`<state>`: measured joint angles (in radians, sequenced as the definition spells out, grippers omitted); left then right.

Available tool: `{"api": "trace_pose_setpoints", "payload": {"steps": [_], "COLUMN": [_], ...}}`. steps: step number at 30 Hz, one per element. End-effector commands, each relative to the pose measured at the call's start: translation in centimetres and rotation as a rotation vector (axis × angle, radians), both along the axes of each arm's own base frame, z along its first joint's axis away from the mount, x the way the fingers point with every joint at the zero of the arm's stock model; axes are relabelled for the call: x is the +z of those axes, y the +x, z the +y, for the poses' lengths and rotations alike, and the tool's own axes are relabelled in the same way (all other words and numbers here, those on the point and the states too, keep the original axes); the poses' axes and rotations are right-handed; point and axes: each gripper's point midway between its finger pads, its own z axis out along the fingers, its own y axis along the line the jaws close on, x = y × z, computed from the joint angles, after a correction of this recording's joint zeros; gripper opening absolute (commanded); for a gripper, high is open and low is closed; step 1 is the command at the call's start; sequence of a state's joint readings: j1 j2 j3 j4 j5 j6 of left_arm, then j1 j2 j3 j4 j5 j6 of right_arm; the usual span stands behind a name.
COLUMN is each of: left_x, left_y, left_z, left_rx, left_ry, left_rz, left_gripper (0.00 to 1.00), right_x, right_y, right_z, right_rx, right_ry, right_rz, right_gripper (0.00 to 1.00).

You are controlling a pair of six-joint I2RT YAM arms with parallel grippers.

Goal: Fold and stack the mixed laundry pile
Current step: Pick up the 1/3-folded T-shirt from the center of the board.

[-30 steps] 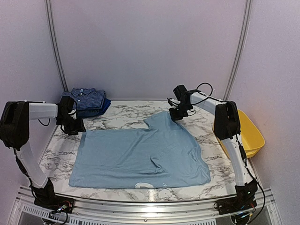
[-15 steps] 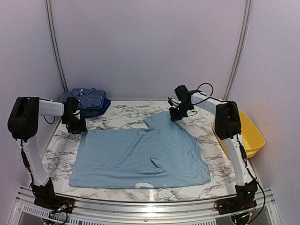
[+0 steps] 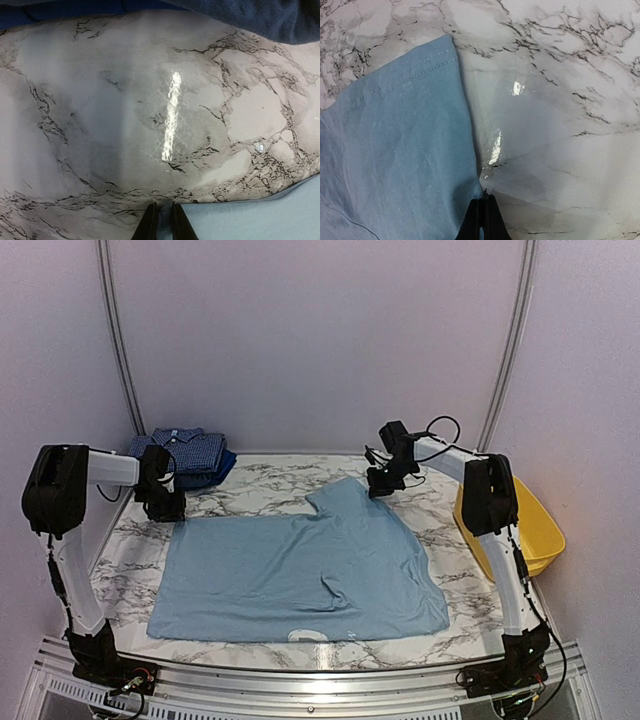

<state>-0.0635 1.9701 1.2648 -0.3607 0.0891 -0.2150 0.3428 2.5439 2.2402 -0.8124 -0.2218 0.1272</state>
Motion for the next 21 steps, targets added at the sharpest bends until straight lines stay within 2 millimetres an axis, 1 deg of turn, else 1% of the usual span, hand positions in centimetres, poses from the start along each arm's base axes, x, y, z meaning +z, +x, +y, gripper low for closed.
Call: {"api": "trace_pose_setpoints", "payload": {"steps": [1,4,9,10,15,21], "left_x": [0.2,1.0,2.4,2.9,4.6,6.1], "left_y": [0.4,0.7,0.8,0.8,0.5,-0.2], "left_z": [0.0,0.0,0.1,0.0,0.0,-0.3], "left_rx": [-0.014,-0.022,-0.043,-0.051,-0.087,-0.135], "left_ry": [-0.007,-0.003,0.011,0.012,0.027,0.024], "left_rz": [-0.003,-0.024,-0.059,-0.071,-0.117,-0.169], "left_gripper": [0.09,0.00,0.00,0.00,0.00,0.00], "right_x": [3.4,4.0,5.3,5.9,6.6,7.6], "right_y": [0.7,0.9,0.7,0.6,-0.1,-0.8], "right_z": [-0.4,-0.4,-0.5,-0.5,-0.6,-0.7], "right_rx": [-0.019,-0.022,-0.028,-0.028,-0.030,-0.021], "right_ry": [0.039,0.058,0.085,0.093,0.109,0.112], "right_rz": [-0.052,-0.061,-0.075,-0.085,-0.095,-0.104], "right_gripper": [0.00,0.00,0.00,0.00,0.00,0.00]}}
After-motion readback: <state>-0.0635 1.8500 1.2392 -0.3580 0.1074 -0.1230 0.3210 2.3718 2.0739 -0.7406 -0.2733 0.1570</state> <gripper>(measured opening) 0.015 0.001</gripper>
